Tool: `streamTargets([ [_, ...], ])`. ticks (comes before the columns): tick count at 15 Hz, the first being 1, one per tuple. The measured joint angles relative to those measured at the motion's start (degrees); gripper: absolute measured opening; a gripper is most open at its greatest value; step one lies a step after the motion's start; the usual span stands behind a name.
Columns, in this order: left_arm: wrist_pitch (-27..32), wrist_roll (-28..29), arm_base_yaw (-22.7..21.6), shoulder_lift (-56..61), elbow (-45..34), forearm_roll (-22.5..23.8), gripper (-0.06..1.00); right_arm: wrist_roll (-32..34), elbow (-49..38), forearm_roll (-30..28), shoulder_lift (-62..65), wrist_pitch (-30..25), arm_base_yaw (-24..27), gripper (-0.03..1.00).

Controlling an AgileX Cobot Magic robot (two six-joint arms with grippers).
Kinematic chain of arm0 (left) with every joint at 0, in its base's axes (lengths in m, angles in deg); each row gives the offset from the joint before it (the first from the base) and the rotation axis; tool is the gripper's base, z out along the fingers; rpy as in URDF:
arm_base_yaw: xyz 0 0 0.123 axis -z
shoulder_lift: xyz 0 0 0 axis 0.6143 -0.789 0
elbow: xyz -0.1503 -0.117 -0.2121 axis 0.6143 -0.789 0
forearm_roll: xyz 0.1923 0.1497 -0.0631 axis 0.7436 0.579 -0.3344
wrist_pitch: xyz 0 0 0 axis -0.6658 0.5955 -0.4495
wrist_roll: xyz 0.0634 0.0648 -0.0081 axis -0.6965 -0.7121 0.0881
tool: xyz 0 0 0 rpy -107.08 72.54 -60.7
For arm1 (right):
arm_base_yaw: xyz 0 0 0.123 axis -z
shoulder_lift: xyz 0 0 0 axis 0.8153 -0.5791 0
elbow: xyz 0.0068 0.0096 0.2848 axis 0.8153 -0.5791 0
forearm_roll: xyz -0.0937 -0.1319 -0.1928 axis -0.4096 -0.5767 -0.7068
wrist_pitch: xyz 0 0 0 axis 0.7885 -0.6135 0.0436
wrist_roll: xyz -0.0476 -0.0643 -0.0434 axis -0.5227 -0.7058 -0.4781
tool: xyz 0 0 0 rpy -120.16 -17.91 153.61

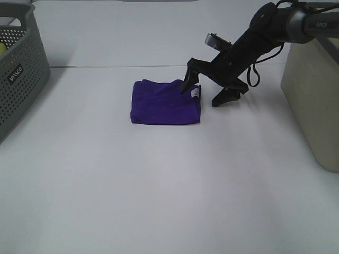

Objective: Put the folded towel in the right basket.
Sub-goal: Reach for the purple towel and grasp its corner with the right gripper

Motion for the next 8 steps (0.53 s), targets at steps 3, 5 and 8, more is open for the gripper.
streamTargets([
  [3, 0.0, 0.0, 0.0, 0.0, 0.0, 0.0, 0.99, 1.5, 0.1, -1.0, -0.3, 0.7, -1.5, 0.9],
  [5, 0.0, 0.0, 0.0, 0.0, 0.0, 0.0, 0.99, 3.4, 0.7, -0.6, -1.7, 1.8, -4.4, 0.84],
  [8, 0.0, 0.0, 0.0, 0.0, 0.0, 0.0, 0.99, 6.2, 2.2, 2.0, -4.2, 3.9, -10.3, 0.63],
])
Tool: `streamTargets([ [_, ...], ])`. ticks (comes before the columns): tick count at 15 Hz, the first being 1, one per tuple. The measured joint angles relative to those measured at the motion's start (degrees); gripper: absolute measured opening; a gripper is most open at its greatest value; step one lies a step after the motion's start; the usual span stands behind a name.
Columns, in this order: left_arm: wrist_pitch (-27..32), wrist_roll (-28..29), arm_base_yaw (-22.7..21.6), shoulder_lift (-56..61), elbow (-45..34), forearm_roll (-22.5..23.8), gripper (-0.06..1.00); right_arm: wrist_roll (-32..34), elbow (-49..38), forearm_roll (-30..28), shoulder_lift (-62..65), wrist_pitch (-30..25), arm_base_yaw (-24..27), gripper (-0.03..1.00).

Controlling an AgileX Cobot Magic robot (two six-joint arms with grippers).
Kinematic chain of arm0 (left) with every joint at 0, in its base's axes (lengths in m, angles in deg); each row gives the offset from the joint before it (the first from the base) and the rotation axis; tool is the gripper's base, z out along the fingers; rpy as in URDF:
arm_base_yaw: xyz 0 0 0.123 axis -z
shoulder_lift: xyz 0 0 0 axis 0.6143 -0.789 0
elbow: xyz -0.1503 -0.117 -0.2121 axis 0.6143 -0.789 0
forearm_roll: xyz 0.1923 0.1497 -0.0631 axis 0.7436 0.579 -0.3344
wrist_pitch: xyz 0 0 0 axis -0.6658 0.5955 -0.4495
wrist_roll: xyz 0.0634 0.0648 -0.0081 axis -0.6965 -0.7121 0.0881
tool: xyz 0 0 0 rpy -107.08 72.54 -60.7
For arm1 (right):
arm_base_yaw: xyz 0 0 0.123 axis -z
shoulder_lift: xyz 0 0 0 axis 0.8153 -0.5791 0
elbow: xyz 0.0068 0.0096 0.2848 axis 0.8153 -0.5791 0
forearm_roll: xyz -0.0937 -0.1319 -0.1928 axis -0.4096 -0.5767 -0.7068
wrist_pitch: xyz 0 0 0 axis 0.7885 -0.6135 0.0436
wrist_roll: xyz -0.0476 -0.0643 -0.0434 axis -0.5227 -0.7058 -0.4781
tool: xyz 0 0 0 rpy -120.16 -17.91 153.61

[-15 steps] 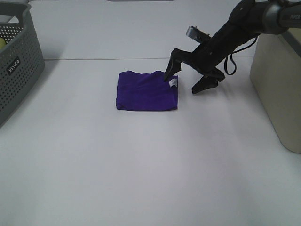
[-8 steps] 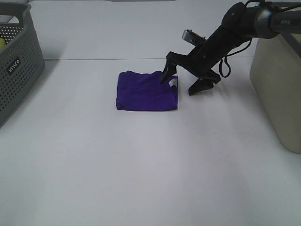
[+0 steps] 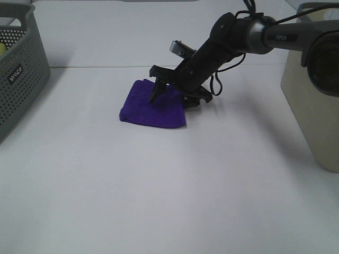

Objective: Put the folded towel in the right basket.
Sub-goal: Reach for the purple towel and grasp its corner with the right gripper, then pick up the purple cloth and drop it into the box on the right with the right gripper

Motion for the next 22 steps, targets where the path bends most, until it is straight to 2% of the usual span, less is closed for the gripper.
streamTargets([
  [1, 0.0, 0.0, 0.0, 0.0, 0.0, 0.0, 0.99, 0.3, 0.1, 0.3, -0.4, 1.4, -1.3, 0.5],
  [3, 0.0, 0.0, 0.0, 0.0, 0.0, 0.0, 0.99, 1.3, 0.2, 0.5, -1.1, 3.2, -2.1, 0.13],
  [4, 0.0, 0.0, 0.0, 0.0, 0.0, 0.0, 0.99, 1.4, 0.2, 0.7, -1.3, 3.2, -2.1, 0.04],
  [8, 0.0, 0.0, 0.0, 0.0, 0.0, 0.0, 0.99, 1.4, 0.2, -1.1, -0.1, 2.0, -2.1, 0.01],
  [11, 0.0, 0.0, 0.0, 0.0, 0.0, 0.0, 0.99, 0.9, 1.1, -8.1, 5.2, -6.9, -2.1, 0.01],
  [14, 0.0, 0.0, 0.0, 0.0, 0.0, 0.0, 0.99, 1.3, 8.4, -13.2, 15.8, -14.9, -2.1, 0.01],
  [15, 0.0, 0.0, 0.0, 0.0, 0.0, 0.0, 0.99, 1.3, 11.5, -16.7, 20.5, -19.2, -2.1, 0.01],
  [16, 0.0, 0.0, 0.0, 0.0, 0.0, 0.0, 0.99, 1.5, 12.6, -20.0, 23.1, -20.5, -1.8, 0.01],
  [18, 0.0, 0.0, 0.0, 0.0, 0.0, 0.0, 0.99, 2.5, 13.1, -25.4, 28.5, -21.3, 1.1, 0.01],
  [22, 0.0, 0.0, 0.0, 0.0, 0.0, 0.0, 0.99, 2.9, 13.1, -28.0, 35.5, -21.4, 14.2, 0.01],
])
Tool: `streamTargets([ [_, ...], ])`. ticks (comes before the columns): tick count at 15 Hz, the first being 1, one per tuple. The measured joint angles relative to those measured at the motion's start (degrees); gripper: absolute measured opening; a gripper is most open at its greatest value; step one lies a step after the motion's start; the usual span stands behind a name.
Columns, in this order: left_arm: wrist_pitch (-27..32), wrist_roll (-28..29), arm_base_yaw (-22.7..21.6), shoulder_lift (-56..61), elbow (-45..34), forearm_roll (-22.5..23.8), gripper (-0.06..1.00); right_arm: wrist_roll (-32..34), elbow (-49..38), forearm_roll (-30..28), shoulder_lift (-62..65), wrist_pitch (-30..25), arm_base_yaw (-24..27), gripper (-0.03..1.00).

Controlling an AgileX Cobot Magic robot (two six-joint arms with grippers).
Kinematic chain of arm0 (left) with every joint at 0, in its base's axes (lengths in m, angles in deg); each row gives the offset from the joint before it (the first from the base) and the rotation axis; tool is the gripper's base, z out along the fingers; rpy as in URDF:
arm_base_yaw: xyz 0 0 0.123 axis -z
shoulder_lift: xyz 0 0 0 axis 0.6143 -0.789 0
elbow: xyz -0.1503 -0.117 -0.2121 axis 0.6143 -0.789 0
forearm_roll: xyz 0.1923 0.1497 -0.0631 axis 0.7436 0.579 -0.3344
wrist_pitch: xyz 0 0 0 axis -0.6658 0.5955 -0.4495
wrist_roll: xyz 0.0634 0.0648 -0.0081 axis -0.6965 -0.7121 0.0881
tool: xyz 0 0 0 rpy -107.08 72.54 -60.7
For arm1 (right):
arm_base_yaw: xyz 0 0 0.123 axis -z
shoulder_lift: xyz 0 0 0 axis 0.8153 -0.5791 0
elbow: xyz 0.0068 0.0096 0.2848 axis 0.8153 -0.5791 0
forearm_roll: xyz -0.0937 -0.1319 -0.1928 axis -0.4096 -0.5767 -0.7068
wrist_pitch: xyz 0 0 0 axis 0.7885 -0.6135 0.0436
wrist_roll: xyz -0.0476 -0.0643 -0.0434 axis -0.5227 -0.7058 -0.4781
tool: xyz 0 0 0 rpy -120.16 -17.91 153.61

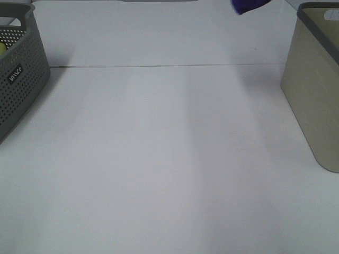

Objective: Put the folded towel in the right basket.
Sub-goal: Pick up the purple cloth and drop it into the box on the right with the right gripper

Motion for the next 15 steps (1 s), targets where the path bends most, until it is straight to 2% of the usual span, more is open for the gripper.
streamTargets([
  [2, 0.0, 0.0, 0.0, 0.0, 0.0, 0.0, 0.99, -0.1, 0.0, -0.2, 1.4, 0.0, 8.7, 0.01],
  [3, 0.0, 0.0, 0.0, 0.0, 0.0, 0.0, 0.99, -0.1, 0.0, -0.3, 1.0, -0.1, 15.6, 0.01],
  [4, 0.0, 0.0, 0.0, 0.0, 0.0, 0.0, 0.99, -0.1, 0.0, -0.3, 0.6, -0.1, 16.8, 0.01],
  [5, 0.0, 0.0, 0.0, 0.0, 0.0, 0.0, 0.99, -0.1, 0.0, -0.3, -0.6, -0.1, 21.0, 0.01],
  [8, 0.0, 0.0, 0.0, 0.0, 0.0, 0.0, 0.99, -0.1, 0.0, -0.4, -4.6, -0.1, 25.1, 0.01],
  [12, 0.0, 0.0, 0.0, 0.0, 0.0, 0.0, 0.99, -0.1, 0.0, -0.5, -8.7, -0.5, 25.6, 0.03],
  [13, 0.0, 0.0, 0.0, 0.0, 0.0, 0.0, 0.99, -0.1, -0.1, -0.3, -9.0, -0.5, 25.6, 0.09],
  [14, 0.0, 0.0, 0.0, 0.0, 0.0, 0.0, 0.99, -0.1, -1.5, -0.6, -9.0, -0.5, 25.6, 0.42],
  [15, 0.0, 0.0, 0.0, 0.0, 0.0, 0.0, 0.99, -0.1, -2.6, -1.1, -9.0, -0.5, 25.6, 0.64],
])
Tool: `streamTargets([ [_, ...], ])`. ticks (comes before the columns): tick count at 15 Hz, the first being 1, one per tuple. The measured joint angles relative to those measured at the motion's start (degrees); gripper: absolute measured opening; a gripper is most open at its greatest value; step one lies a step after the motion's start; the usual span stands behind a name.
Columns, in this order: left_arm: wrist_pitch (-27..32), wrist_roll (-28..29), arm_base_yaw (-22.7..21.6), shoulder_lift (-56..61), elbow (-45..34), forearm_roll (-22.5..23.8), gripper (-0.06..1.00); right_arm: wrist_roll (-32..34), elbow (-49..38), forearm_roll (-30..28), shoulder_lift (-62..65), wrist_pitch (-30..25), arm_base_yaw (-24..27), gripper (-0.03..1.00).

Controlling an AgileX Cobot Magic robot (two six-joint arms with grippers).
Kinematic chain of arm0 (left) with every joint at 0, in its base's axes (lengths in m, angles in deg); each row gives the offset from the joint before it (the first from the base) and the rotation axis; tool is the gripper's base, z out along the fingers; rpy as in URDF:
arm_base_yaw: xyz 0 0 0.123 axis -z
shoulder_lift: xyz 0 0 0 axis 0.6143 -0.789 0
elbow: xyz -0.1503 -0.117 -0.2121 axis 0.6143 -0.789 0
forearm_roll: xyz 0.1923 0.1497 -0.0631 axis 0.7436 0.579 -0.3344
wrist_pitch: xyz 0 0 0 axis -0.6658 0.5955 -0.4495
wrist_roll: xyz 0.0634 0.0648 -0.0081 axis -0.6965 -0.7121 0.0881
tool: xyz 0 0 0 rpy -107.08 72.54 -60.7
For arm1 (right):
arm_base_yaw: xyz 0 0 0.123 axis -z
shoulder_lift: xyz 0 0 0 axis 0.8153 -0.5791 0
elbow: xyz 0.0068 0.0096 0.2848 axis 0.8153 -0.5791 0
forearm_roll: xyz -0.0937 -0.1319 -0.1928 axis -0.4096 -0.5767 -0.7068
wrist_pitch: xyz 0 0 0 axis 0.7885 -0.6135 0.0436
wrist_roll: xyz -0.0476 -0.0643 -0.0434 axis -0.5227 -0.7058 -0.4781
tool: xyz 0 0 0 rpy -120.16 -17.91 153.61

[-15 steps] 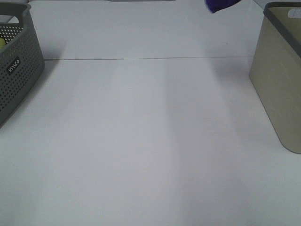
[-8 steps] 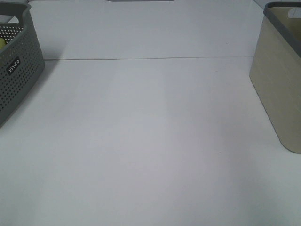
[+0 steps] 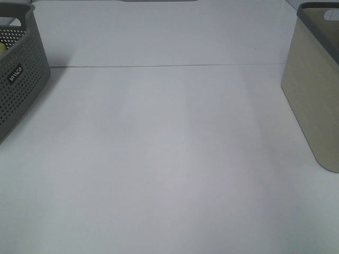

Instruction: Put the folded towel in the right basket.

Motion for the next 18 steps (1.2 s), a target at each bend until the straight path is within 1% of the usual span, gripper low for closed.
streamTargets([
  [2, 0.0, 0.0, 0.0, 0.0, 0.0, 0.0, 0.99, 0.0, -1.4, -0.2, 0.0, 0.0, 0.0, 0.88],
  [3, 0.0, 0.0, 0.0, 0.0, 0.0, 0.0, 0.99, 0.0, -1.5, -0.3, 0.0, 0.0, 0.0, 0.94],
  [4, 0.0, 0.0, 0.0, 0.0, 0.0, 0.0, 0.99, 0.0, -1.5, -0.3, 0.0, 0.0, 0.0, 0.96],
  [6, 0.0, 0.0, 0.0, 0.0, 0.0, 0.0, 0.99, 0.0, -1.6, 0.4, 0.5, 0.0, 0.0, 0.98],
  [7, 0.0, 0.0, 0.0, 0.0, 0.0, 0.0, 0.99, -0.2, -1.8, 1.9, 1.4, -0.1, -0.2, 0.98],
  [8, 0.0, 0.0, 0.0, 0.0, 0.0, 0.0, 0.99, -0.7, -1.8, 3.1, 2.6, -0.1, -1.1, 0.98],
  [9, 0.0, 0.0, 0.0, 0.0, 0.0, 0.0, 0.99, -1.0, -1.8, 3.3, 4.1, -0.1, -3.3, 0.98],
  [10, 0.0, 0.0, 0.0, 0.0, 0.0, 0.0, 0.99, -1.0, -1.8, 3.3, 4.8, -0.1, -4.5, 0.98],
  [11, 0.0, 0.0, 0.0, 0.0, 0.0, 0.0, 0.99, -0.6, -1.8, 3.3, 6.1, 0.0, -12.0, 0.98],
  [12, 0.0, 0.0, 0.0, 0.0, 0.0, 0.0, 0.99, 0.2, -1.8, 2.3, 6.1, 0.0, -16.2, 0.98],
  [14, 0.0, 0.0, 0.0, 0.0, 0.0, 0.0, 0.99, 2.9, -1.8, -1.9, 6.1, 0.0, -22.5, 0.98],
  [16, 0.0, 0.0, 0.0, 0.0, 0.0, 0.0, 0.99, 5.2, -1.8, -4.1, 6.5, -0.1, -24.9, 0.98],
  [18, 0.0, 0.0, 0.0, 0.0, 0.0, 0.0, 0.99, 6.6, -3.6, -5.3, 9.6, 0.0, -25.3, 0.98],
])
